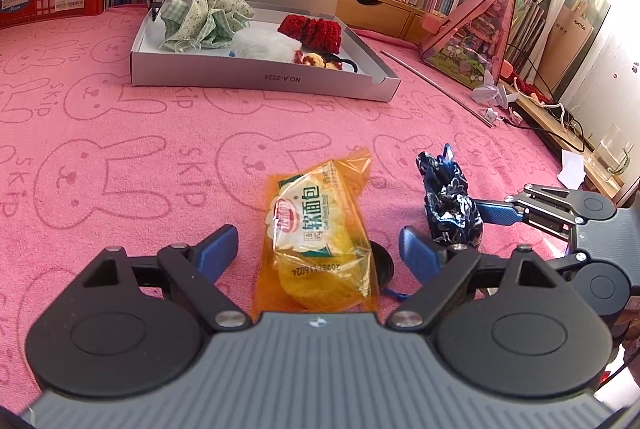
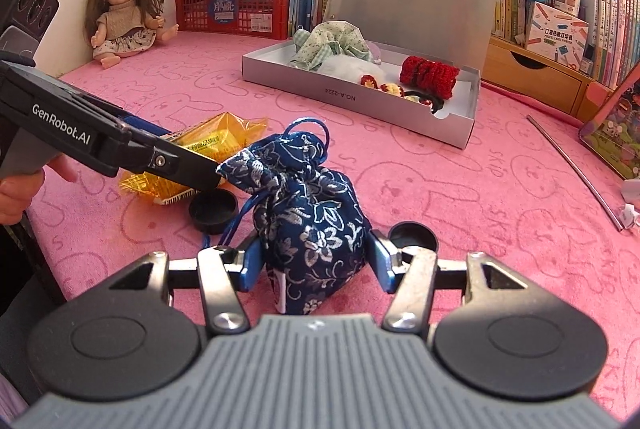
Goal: Organize objects
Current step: 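Close the left gripper on the snack bag while the right grasps the pouch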
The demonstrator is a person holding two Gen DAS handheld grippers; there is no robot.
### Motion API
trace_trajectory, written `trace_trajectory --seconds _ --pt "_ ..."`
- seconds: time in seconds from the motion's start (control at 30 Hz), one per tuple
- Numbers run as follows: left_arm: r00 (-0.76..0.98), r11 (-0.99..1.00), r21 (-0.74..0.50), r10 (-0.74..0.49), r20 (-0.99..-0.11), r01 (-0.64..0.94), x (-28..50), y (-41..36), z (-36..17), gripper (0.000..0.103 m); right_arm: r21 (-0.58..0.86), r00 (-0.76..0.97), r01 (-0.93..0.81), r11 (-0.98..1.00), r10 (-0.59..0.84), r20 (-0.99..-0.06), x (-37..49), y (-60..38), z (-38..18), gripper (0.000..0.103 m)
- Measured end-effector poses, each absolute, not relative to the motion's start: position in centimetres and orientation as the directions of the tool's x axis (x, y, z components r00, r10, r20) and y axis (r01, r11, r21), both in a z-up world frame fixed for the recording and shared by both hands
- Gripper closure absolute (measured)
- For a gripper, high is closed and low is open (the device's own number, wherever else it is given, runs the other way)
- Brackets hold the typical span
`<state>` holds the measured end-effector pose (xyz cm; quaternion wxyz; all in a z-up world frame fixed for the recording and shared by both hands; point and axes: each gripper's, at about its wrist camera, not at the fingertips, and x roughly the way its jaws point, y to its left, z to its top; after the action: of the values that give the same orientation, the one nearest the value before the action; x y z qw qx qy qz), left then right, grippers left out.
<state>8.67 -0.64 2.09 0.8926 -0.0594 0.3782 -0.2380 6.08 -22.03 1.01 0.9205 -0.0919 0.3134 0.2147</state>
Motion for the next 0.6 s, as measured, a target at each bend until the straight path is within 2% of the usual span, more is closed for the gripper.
trace_trajectory --seconds 0.1,0.13,0.4,0.6 --pt "0.603 0.878 -0.301 -0.476 -0.641 0.373 8.54 -0.40 1.83 0.017 -0.028 0.712 -0.453 0.891 0.343 -0.612 6.08 -22.09 0.95 0.040" --pt "0.602 0.875 -0.308 -0.481 -0.638 0.373 8.48 -0.31 1.83 0.018 -0.025 0.714 -0.452 0.891 0.345 -0.610 6.08 -22.10 0.94 0.034" --pt "0.610 0.871 -0.340 -0.491 -0.622 0.354 8.43 0.30 1.79 0.043 0.006 0.715 -0.447 0.894 0.362 -0.598 6.35 -22.26 0.96 0.029" --pt "0.654 0.894 -0.264 -0.446 -0.611 0.363 7.88 0.17 2.52 0.047 0.013 0.722 -0.443 0.896 0.366 -0.587 6.65 -22.07 1.02 0.027"
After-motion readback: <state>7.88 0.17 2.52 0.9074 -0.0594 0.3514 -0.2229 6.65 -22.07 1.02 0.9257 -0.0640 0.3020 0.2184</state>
